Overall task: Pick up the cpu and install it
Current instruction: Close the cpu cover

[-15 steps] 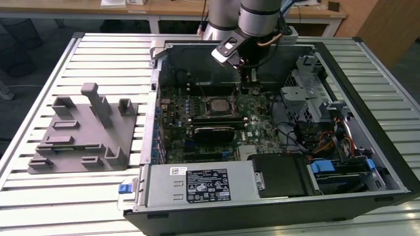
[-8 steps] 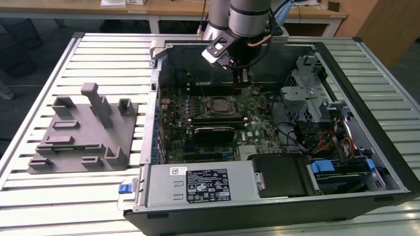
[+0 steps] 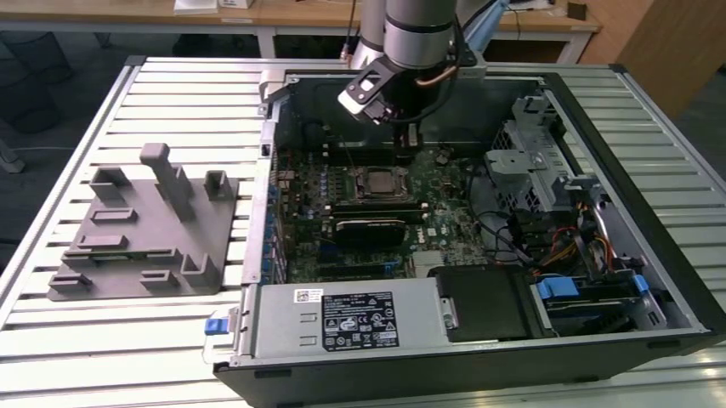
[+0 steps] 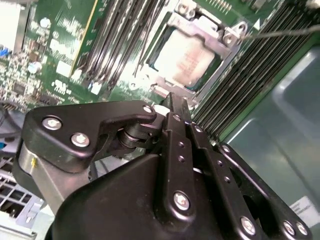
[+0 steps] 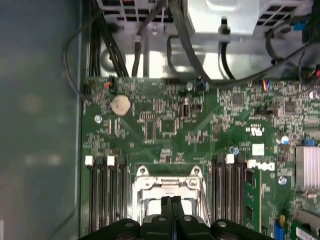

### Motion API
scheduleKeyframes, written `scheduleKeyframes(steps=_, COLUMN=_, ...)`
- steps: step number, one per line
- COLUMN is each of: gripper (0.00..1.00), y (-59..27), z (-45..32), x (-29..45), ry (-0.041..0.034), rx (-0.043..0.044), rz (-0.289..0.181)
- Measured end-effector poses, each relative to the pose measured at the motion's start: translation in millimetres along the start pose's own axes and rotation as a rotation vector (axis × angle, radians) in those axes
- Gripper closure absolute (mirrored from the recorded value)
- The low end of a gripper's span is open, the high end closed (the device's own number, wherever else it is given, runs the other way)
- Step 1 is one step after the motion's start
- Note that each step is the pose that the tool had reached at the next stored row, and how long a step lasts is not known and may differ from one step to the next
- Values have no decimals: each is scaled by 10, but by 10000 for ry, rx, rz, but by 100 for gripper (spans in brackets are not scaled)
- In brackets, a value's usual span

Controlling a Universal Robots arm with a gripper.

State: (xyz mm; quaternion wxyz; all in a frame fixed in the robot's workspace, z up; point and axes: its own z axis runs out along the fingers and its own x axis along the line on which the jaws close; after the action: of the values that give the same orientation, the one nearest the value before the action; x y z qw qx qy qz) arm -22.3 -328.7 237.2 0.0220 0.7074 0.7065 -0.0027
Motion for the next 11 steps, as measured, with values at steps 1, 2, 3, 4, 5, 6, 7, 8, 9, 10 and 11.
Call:
scheduleKeyframes(steps=1, gripper=89, y=-24, z=7, x=0, ry=-1, rx=0, rz=0)
scheduleKeyframes(steps=2, gripper=89, y=-52, z=13, x=0, ry=0, rx=0, rz=0)
scheduleKeyframes(steps=3, gripper=89, y=-81, z=17, x=0, ry=-2, rx=1, rz=0)
scheduleKeyframes(steps=4, gripper=89, y=-113, z=20, x=0, ry=-2, rx=1, rz=0)
scheduleKeyframes(steps=5, gripper=89, y=-147, z=21, x=0, ry=0, rx=0, rz=-1)
scheduleKeyframes(steps=6, gripper=89, y=-178, z=21, x=1, ry=1, rx=-1, rz=0)
scheduleKeyframes(steps=7, gripper=89, y=-208, z=21, x=1, ry=1, rx=-1, rz=0)
scheduleKeyframes(steps=8, gripper=89, y=-233, z=21, x=1, ry=0, rx=0, rz=0)
scheduleKeyframes(steps=9, gripper=89, y=-253, z=23, x=1, ry=1, rx=-1, rz=0)
scheduleKeyframes(steps=10, gripper=89, y=-269, z=27, x=1, ry=2, rx=-2, rz=0)
scheduleKeyframes(steps=11, gripper=89, y=-283, z=35, x=1, ry=1, rx=-1, rz=0)
